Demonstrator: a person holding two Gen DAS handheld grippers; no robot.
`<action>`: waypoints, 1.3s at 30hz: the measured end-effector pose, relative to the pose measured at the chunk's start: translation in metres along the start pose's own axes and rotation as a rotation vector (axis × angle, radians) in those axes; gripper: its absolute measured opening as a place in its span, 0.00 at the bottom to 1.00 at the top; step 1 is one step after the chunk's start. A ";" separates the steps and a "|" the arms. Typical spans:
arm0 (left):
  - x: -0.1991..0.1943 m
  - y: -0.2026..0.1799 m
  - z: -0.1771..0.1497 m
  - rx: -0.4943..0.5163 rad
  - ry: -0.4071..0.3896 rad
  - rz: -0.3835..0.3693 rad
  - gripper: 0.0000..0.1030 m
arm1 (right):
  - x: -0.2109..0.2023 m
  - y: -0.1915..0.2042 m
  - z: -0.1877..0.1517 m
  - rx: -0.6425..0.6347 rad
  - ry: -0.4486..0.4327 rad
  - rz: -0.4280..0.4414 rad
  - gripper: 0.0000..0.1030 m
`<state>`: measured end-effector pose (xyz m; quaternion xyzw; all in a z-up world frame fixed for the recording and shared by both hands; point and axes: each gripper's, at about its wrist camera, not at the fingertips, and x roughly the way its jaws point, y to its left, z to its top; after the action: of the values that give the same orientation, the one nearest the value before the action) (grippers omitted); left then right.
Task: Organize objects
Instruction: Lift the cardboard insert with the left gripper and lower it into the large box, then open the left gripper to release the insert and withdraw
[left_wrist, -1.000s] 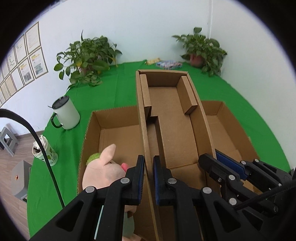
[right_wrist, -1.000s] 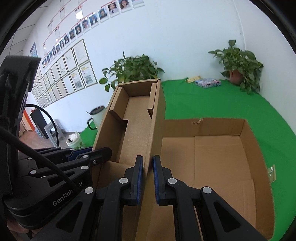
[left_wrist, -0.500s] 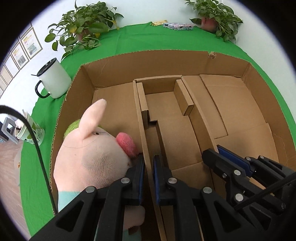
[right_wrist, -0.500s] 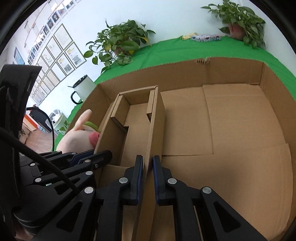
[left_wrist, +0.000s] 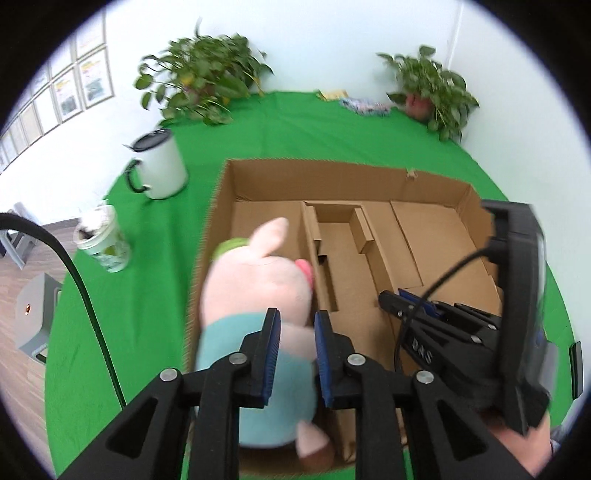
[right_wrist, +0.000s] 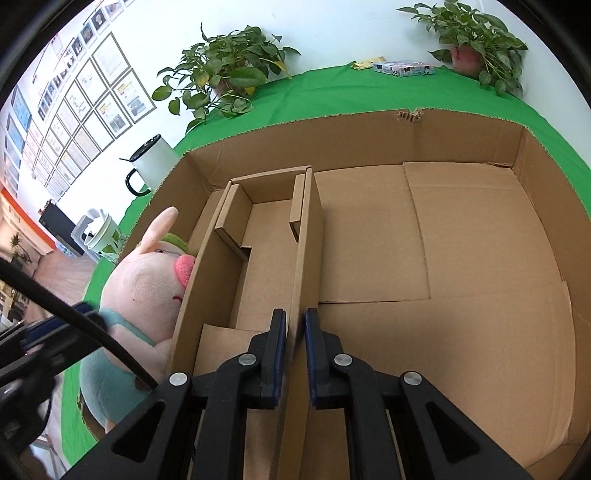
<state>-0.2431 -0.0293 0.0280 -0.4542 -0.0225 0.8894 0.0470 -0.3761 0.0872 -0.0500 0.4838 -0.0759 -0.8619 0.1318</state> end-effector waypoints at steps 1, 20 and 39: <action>-0.005 0.003 -0.004 -0.001 -0.007 0.008 0.18 | 0.000 0.004 -0.001 -0.010 -0.004 -0.019 0.08; -0.101 -0.019 -0.060 0.013 -0.430 0.110 0.80 | -0.160 0.002 -0.077 -0.179 -0.381 -0.072 0.94; -0.114 -0.061 -0.099 0.042 -0.387 0.063 0.04 | -0.243 -0.018 -0.188 -0.166 -0.415 -0.157 0.07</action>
<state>-0.0923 0.0188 0.0668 -0.2740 0.0019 0.9614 0.0233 -0.0972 0.1764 0.0450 0.2881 0.0076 -0.9538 0.0852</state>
